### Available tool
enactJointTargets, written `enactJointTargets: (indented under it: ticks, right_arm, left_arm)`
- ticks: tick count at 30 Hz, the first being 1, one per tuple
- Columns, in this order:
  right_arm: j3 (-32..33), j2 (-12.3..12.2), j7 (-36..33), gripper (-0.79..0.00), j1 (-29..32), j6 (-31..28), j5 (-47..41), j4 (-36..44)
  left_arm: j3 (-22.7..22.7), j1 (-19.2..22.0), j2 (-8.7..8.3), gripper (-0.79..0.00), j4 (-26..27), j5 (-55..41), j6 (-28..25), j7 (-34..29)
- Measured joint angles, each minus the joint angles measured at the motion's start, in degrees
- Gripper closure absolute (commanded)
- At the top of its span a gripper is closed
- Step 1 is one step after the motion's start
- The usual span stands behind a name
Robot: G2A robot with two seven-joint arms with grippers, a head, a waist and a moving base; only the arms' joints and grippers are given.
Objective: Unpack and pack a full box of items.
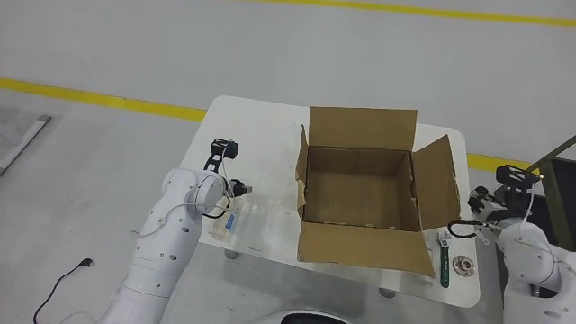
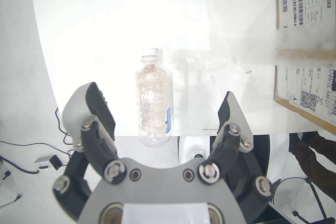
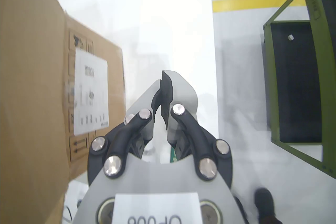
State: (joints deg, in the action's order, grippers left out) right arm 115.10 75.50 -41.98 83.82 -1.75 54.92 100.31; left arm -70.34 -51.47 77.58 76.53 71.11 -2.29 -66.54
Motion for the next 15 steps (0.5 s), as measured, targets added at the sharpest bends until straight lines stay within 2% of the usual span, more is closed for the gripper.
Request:
enactJointTargets:
  ticks: [3, 8, 11, 15]
  right_arm:
    - [0.8, 0.4, 9.2, 0.000, 0.8, -3.1, -9.5, -2.8]
    - [0.6, 0.2, 19.0, 0.000, 0.5, -11.4, -11.3, -7.4]
    - [0.7, -0.3, 21.2, 0.000, -0.4, -13.9, -7.5, -8.3]
    - [0.7, -0.4, 21.4, 0.000, -0.5, -13.4, -6.3, -8.4]
  left_arm:
    - [0.0, 0.0, 0.00, -0.785, 0.0, 0.0, 0.0, 0.0]
    - [0.0, 0.0, 0.00, -0.785, 0.0, 0.0, 0.0, 0.0]
    - [0.0, 0.0, 0.00, -0.785, 0.0, 0.0, 0.0, 0.0]
    - [0.0, 0.0, 0.00, -0.785, 0.0, 0.0, 0.0, 0.0]
